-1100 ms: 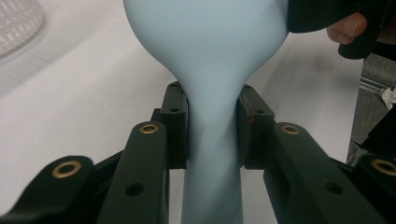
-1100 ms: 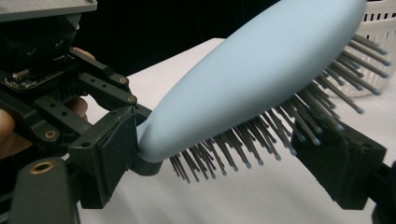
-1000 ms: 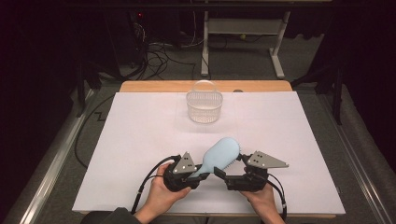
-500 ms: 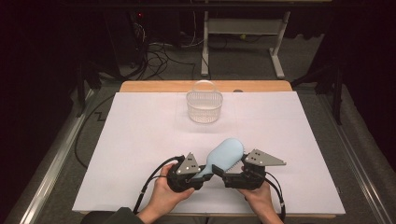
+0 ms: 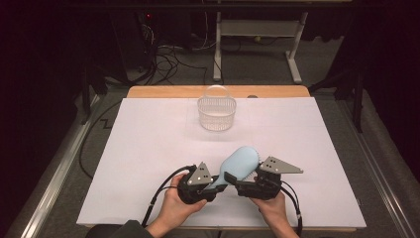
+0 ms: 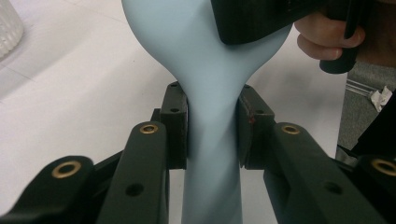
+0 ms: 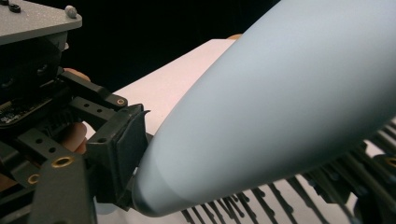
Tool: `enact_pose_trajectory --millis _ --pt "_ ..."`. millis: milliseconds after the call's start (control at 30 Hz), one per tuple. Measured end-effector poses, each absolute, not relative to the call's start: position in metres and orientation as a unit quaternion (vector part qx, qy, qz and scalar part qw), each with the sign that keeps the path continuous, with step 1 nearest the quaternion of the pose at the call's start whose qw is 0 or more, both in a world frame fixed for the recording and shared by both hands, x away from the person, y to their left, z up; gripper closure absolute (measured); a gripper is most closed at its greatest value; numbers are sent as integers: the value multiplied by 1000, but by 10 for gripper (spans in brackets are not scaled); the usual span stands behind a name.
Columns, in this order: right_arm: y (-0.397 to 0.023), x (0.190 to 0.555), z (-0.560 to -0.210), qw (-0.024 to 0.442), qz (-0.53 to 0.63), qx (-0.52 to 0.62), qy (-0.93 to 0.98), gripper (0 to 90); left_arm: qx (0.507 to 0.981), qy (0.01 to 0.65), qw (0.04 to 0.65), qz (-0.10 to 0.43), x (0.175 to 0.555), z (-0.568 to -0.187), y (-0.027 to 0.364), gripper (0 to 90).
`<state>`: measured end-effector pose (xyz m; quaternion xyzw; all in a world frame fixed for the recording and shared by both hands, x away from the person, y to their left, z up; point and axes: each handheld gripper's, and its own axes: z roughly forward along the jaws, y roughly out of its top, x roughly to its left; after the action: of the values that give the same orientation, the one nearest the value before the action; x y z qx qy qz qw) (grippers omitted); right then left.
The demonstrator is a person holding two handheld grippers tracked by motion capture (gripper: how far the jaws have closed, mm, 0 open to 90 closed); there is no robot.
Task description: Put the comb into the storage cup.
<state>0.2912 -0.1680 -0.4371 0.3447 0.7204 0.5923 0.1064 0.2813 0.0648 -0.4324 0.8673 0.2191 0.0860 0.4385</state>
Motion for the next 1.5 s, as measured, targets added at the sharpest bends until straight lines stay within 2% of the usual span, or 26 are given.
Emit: enact_pose_trajectory --millis 500,600,700,1367,1500 --pt "-165 294 -440 72 593 348 723 246 867 220 439 87 281 -432 65 693" --pt "-163 294 -441 61 590 348 726 281 866 219 443 84 281 -432 65 693" --pt "-163 292 -439 70 588 347 727 322 865 219 445 82 281 -432 65 693" --pt "-166 297 -433 -13 581 360 730 504 866 218 443 71 282 -431 66 692" --pt "-166 297 -432 -18 581 358 731 520 866 217 445 68 282 -431 66 690"
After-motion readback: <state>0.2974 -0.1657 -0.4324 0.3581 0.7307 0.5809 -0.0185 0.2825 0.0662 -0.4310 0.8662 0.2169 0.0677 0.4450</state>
